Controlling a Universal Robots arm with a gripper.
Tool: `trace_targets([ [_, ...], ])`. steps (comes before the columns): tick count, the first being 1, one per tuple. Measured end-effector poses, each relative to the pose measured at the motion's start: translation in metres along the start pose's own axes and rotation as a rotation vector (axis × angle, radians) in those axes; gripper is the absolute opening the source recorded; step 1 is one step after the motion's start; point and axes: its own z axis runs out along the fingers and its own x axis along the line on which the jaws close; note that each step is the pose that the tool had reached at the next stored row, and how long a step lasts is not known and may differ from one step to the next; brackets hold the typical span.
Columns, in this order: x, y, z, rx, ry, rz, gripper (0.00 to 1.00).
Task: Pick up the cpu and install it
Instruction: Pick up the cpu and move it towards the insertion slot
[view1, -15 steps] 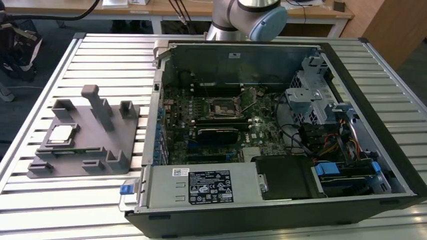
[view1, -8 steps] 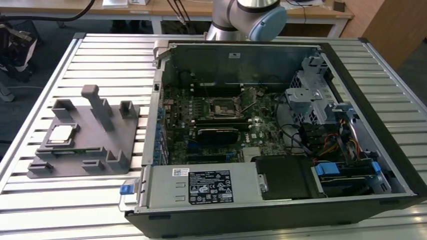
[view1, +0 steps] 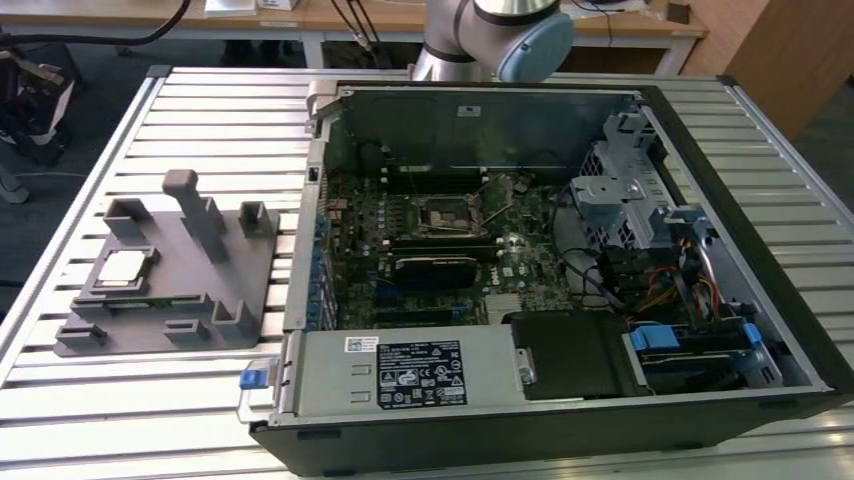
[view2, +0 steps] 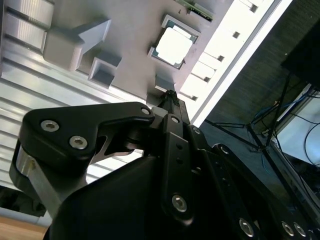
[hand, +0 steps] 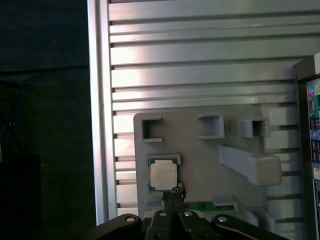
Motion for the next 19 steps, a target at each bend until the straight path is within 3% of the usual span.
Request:
trace_targets([
  [8,0.0008,-0.002,0.0055,0.001,0.0014,-0.032,0.11],
  [10,0.0008,-0.0021,0.0056,0.0017,0.0017,-0.035,0.23],
  [13,0.0008,-0.0025,0.0069,0.0015,0.0013,-0.036,0.29],
  [18,0.0008,-0.0032,0.0098,0.0028,0.0022,-0.054,0.53],
  [19,0.0007,-0.0032,0.0103,0.0053,0.0021,-0.055,0.53],
])
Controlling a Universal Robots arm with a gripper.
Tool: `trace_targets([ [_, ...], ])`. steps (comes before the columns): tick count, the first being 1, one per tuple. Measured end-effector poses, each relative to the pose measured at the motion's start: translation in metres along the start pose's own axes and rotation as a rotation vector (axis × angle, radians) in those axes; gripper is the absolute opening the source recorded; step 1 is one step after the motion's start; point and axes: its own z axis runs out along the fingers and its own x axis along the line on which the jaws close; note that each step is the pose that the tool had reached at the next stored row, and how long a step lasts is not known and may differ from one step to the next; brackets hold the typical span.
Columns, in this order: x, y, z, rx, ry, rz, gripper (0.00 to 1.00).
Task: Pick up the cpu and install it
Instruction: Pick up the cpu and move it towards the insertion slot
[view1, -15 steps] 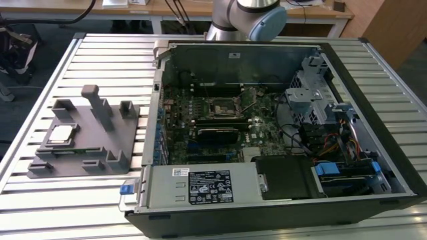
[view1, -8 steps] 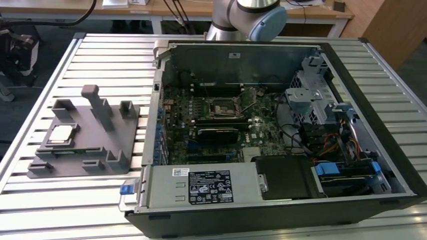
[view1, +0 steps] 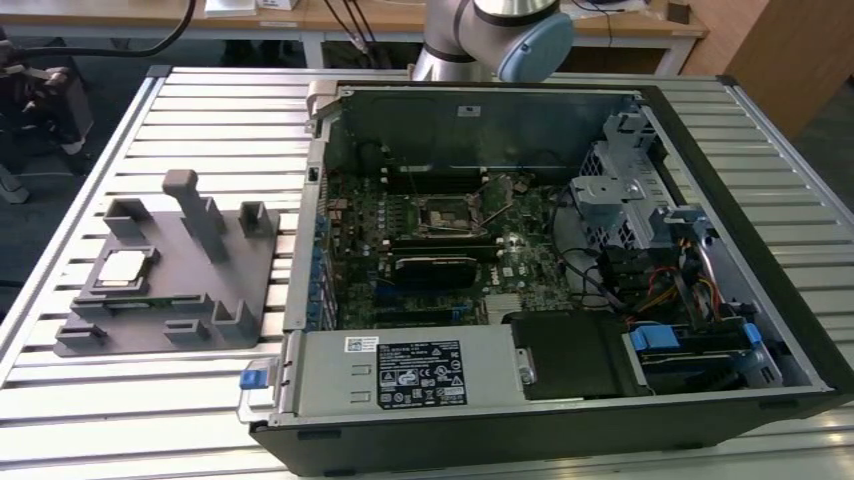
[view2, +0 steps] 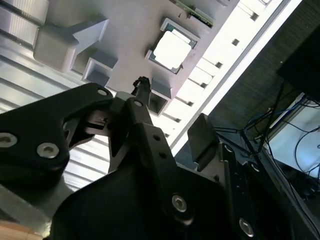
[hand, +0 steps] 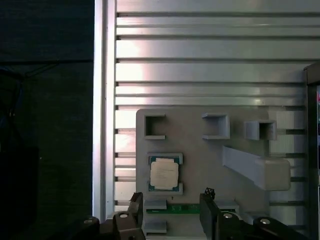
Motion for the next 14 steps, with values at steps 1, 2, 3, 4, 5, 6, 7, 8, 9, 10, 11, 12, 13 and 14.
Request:
trace_targets([
  [1,0.0,-0.0001,0.0007,0.0002,0.0,-0.001,0.58],
  [2,0.0001,-0.0001,0.0016,0.0002,0.0,-0.001,0.64],
  [3,0.0001,-0.0002,0.0023,0.0003,0.0,-0.002,0.7],
  [4,0.0,-0.0002,0.0033,0.0003,0.0001,-0.003,0.7],
  [5,0.0,-0.0003,0.0044,0.0003,0.0001,-0.004,0.76],
  [6,0.0001,-0.0003,0.0055,0.0004,0.0002,-0.007,0.76],
  [7,0.0001,-0.0004,0.0067,0.0004,0.0003,-0.011,0.76],
  [8,0.0001,-0.0005,0.0077,0.0005,0.0005,-0.016,0.76],
  [9,0.0002,-0.0005,0.0087,0.0006,0.0006,-0.021,0.76],
  [10,0.0002,-0.0006,0.0093,0.0007,0.0007,-0.024,0.76],
  [11,0.0001,-0.0006,0.0097,0.0008,0.0009,-0.026,0.76],
  [12,0.0002,-0.0006,0.0104,0.0008,0.0009,-0.027,0.76],
  [13,0.0002,-0.0006,0.0111,0.0008,0.0009,-0.029,0.76],
  [14,0.0002,-0.0006,0.0117,0.0008,0.0009,-0.03,0.76],
])
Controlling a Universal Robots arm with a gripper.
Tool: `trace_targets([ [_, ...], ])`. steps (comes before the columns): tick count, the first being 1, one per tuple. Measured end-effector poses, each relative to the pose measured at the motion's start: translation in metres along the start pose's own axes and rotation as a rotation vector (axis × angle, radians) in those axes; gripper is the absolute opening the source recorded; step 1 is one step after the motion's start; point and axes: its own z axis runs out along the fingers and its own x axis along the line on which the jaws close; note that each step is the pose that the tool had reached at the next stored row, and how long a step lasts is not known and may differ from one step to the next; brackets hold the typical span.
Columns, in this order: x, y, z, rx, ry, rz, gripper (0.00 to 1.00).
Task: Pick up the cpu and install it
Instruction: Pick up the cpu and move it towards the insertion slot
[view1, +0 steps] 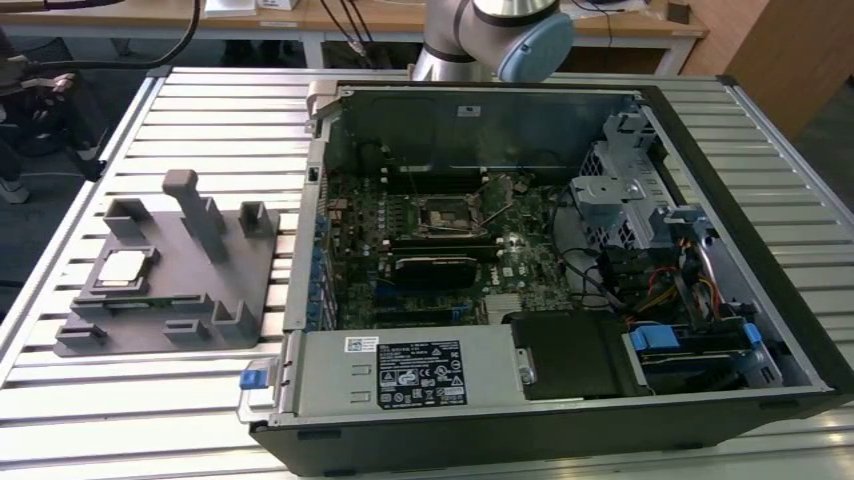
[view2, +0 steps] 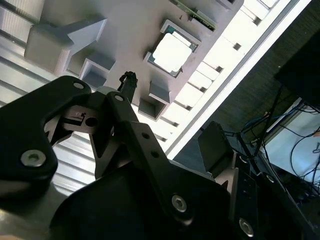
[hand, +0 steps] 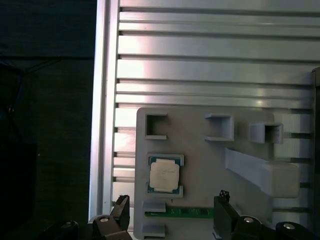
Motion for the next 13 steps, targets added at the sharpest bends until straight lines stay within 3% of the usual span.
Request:
trace_targets([
  [13,0.0,-0.0002,0.0074,0.0001,0.0006,-0.018,0.76],
])
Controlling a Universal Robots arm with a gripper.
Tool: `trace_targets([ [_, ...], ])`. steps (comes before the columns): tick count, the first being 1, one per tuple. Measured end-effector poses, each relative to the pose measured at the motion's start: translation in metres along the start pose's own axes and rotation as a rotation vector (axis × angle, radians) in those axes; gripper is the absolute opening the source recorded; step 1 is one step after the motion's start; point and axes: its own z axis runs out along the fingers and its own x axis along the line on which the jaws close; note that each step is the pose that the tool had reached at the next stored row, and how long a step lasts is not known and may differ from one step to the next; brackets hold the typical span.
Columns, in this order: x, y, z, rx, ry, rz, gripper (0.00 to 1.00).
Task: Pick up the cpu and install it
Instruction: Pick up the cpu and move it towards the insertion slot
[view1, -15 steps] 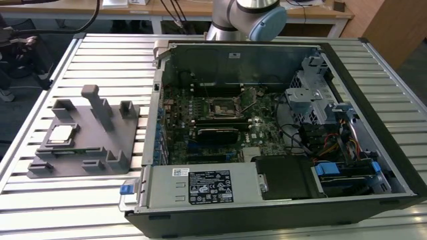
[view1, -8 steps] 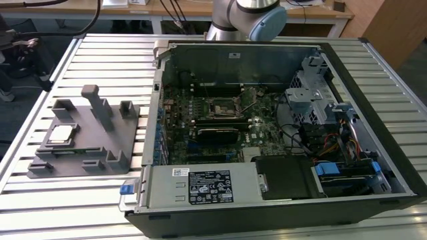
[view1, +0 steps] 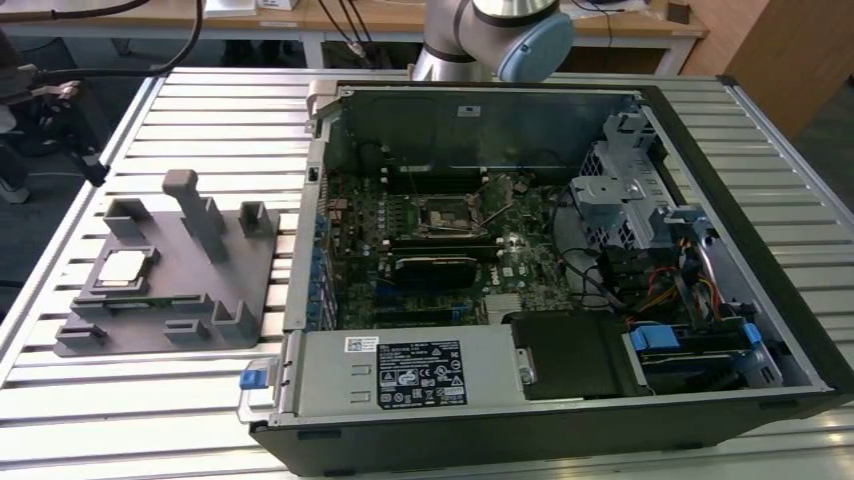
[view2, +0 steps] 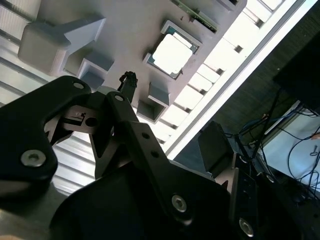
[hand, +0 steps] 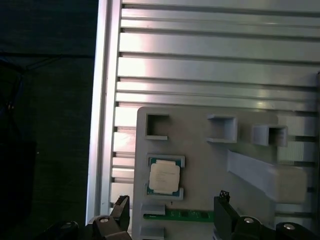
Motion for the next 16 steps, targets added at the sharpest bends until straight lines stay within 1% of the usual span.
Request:
trace_targets([
  [9,-0.0001,-0.001,0.0069,0.0001,0.0004,-0.015,0.76],
  [13,0.0,-0.0018,0.012,0.0001,0.0005,-0.016,0.76],
  [16,-0.0001,-0.002,0.0168,0.0004,-0.0002,-0.004,0.76],
])
